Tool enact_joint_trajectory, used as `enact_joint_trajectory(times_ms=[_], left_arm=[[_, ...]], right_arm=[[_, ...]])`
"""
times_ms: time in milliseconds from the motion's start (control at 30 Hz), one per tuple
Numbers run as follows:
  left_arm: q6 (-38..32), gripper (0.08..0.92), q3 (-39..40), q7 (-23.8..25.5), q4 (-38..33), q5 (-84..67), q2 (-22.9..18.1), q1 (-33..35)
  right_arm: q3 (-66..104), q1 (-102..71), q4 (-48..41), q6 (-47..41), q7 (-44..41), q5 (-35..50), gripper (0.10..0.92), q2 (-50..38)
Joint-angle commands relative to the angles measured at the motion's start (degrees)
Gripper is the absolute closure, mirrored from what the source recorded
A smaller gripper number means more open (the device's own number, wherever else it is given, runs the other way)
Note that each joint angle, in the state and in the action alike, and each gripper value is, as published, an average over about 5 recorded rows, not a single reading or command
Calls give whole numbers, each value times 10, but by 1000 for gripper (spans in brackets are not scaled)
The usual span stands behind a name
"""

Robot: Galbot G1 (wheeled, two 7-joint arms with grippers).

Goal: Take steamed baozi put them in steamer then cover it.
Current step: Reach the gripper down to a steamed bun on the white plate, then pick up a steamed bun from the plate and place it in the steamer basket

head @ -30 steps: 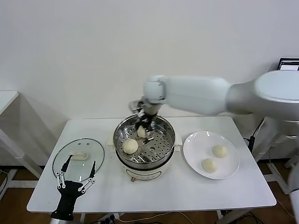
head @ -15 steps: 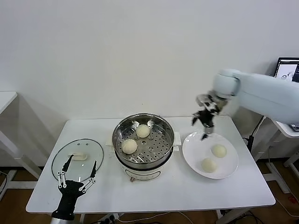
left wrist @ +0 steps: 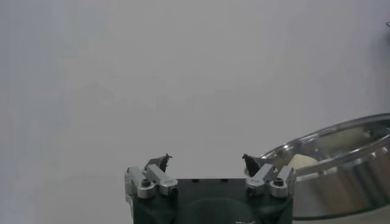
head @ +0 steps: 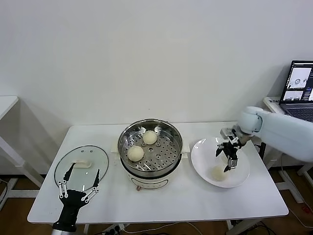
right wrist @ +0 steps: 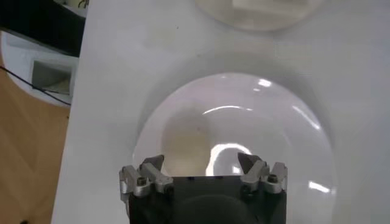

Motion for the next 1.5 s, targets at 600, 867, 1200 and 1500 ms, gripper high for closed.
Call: enact_joint_trajectory(times_ms=[600,867,1200,1500], left_arm=[[-2,177,-5,-1,4,0,-7,5],[-2,177,-3,-1,4,0,-4,3],[-3,177,1,-2,2,-2,1,0],[-6,177,-2,-3,-3,-3,1,5]], right_arm=[[54,-85,-37,1,25,-50,321,18],[51,46,22,60,-15,-77,372,7],[20,272,102,296,-47,-65,364,134],[46,237,166,425,-21,-167,364,247]])
